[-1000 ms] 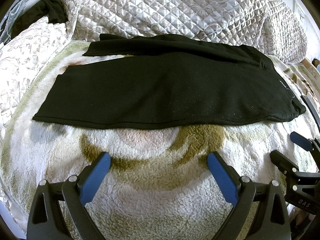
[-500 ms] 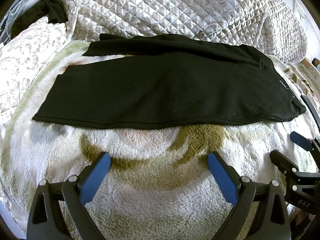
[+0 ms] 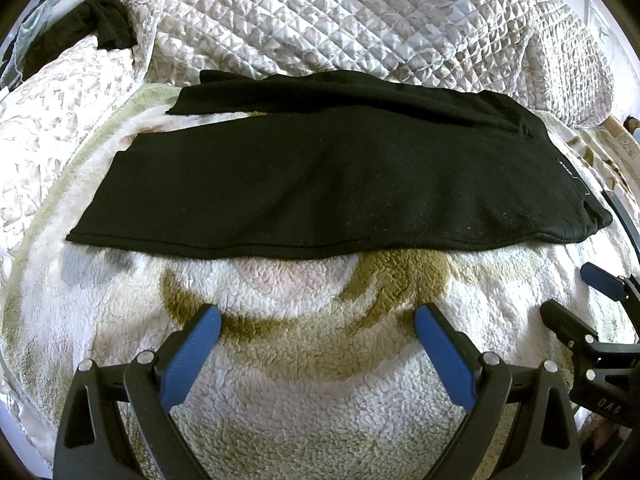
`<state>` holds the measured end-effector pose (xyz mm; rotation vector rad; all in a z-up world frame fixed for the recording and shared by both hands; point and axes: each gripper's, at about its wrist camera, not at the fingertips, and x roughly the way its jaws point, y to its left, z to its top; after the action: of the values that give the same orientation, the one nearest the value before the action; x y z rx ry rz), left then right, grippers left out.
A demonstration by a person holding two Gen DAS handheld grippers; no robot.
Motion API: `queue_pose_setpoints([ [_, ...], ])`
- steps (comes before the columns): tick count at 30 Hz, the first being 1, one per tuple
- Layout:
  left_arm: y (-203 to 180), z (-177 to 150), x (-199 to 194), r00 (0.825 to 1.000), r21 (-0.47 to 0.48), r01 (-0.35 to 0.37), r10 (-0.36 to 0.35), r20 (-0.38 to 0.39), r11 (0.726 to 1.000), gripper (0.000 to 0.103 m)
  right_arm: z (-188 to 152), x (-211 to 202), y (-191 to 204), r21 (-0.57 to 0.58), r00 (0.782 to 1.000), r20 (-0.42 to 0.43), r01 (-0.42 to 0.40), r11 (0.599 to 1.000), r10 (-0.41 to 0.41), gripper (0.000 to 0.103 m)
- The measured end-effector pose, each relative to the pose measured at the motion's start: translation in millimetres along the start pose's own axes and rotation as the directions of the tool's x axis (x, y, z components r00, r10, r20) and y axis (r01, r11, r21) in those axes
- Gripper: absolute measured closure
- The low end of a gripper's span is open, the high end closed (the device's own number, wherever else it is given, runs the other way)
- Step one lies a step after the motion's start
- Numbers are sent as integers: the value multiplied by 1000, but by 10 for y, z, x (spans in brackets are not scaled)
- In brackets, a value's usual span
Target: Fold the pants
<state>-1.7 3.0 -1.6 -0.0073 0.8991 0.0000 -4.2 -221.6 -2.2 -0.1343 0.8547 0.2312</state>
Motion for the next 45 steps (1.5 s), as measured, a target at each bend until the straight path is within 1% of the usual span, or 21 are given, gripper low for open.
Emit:
queue_pose_setpoints([
  [11,-36,-53,16,1000,-1,0,0,2,1000,3,-12,-7,19,3,1000,-4,-3,1000,3,20],
  [34,-19,-20,-10,1000,3,15,-15,17,1000,3,28,-60,-7,-4,999,-36,-22,1000,22,20],
  [39,46,14,-45,999,-28,31,-30,24,999,4,66,-129,-88,26,999,-23,-34,999,35,20],
  [42,129,47,-86,998,-62,41,-39,42,997,4,92,-157,-207,59,999,-16,-28,998,29,20],
  [45,246,90,-119,997,-105,58,-51,62,993,4,96,-165,-415,123,999,-16,-28,992,30,20],
])
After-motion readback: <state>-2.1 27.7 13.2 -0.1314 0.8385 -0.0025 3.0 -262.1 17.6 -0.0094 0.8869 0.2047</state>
